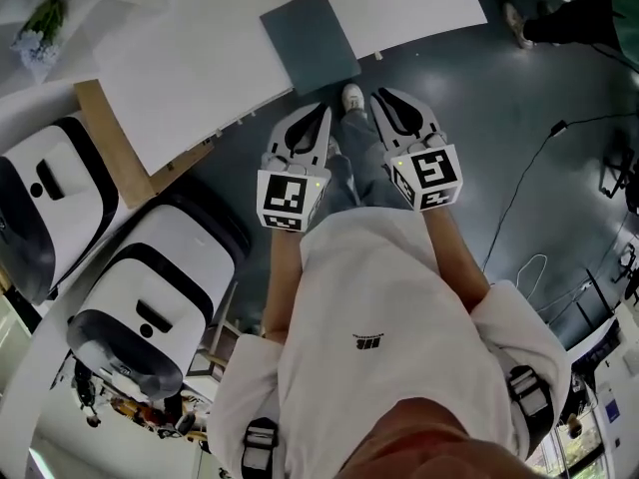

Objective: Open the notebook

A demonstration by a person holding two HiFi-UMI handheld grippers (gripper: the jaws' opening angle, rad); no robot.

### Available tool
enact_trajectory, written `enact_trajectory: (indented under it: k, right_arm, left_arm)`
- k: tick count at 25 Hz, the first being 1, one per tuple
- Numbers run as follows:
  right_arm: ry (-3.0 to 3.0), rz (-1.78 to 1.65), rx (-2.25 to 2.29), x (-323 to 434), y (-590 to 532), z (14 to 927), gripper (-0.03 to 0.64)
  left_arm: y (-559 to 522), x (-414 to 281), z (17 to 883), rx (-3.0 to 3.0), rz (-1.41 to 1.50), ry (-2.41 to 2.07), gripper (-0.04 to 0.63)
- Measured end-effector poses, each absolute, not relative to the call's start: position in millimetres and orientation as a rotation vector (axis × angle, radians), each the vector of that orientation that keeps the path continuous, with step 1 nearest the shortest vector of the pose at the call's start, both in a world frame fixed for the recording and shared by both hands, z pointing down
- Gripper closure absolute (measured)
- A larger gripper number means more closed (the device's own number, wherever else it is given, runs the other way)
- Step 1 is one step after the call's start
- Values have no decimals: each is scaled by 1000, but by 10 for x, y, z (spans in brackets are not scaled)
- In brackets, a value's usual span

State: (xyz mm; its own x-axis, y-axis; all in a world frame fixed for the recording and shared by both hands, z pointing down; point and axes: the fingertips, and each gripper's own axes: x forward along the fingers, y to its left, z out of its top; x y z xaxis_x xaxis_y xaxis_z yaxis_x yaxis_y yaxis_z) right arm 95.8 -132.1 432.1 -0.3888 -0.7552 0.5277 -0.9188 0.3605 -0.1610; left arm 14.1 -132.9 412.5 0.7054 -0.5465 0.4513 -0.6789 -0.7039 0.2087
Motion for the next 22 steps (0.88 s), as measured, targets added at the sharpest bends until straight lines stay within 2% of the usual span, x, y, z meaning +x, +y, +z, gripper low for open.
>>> enact_trajectory:
  k: [22]
  right_arm:
    - [-2226, 755, 1372, 1004, -1698, 5168, 584]
  left_arm:
    - [-1666, 327, 4885, 2480, 591, -932, 595]
